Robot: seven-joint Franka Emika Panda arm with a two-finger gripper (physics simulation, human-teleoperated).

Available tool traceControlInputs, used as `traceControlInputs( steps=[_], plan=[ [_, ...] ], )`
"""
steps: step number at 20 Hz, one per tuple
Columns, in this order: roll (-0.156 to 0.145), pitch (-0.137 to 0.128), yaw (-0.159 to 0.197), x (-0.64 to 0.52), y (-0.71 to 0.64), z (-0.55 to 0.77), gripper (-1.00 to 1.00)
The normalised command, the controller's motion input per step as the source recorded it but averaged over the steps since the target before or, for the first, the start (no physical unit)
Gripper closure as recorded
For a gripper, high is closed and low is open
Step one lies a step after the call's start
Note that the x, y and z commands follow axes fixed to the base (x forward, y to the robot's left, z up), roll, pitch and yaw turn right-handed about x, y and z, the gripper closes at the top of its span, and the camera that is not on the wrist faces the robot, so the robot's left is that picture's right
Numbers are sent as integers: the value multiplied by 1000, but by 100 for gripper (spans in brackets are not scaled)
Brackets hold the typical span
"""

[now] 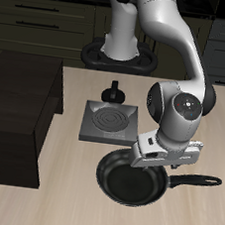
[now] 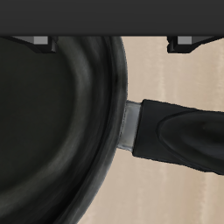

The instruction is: Place the frypan on top of the shelf

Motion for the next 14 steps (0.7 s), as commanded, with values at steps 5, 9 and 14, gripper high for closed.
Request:
traceControlInputs(
  steps=[5,9,14],
  plan=[
    [5,44,38,-16,-63,-275,-100],
    [-24,115,55,31,-189,-556,-100],
    [-24,78,15,-7,-297,-509,100]
  ],
)
